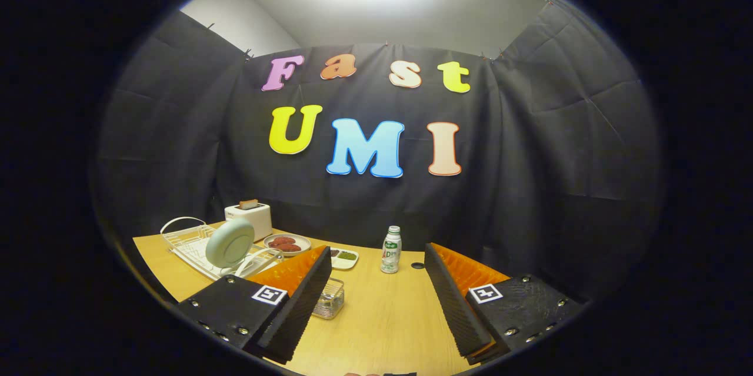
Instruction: Take the plate from the dish rack, then take the spoon from the basket and place it into the plate.
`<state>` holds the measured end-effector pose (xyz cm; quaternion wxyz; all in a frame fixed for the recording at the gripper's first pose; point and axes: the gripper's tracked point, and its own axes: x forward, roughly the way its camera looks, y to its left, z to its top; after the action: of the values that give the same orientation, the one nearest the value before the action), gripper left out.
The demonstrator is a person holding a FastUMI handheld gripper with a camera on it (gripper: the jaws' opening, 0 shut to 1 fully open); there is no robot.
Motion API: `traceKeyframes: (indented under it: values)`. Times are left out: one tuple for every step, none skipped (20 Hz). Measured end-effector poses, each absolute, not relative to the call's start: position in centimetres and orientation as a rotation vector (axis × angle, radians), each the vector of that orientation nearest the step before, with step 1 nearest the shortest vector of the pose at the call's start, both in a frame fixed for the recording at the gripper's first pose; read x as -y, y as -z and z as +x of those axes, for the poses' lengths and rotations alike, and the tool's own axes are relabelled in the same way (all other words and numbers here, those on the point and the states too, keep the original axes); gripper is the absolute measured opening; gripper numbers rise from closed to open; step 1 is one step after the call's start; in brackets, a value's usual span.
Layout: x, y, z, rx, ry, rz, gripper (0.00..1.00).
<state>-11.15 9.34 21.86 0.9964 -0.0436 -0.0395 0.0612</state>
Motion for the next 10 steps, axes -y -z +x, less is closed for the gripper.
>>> traceKeyframes:
  values:
    - [-10.8,-22.4,-11.3,0.086,-0.133,-0.077,0.97]
    - [-12.1,-22.6,-11.2,0.086,-0.135,-0.065,0.97]
    - [-13.6,-22.8,-11.0,0.080,-0.133,-0.055,0.97]
    - [-15.0,-23.0,-10.7,0.074,-0.130,-0.047,0.97]
    - [-16.6,-23.4,-10.3,0.071,-0.131,-0.042,0.97]
    - [-18.1,-23.7,-10.0,0.069,-0.132,-0.037,0.97]
    - [-19.5,-24.2,-9.6,0.072,-0.129,-0.035,0.97]
    - [-20.9,-24.6,-9.1,0.076,-0.127,-0.032,0.97]
    - [-22.2,-24.9,-8.7,0.078,-0.124,-0.028,0.97]
    - [-23.2,-24.9,-8.1,0.077,-0.115,-0.023,0.97]
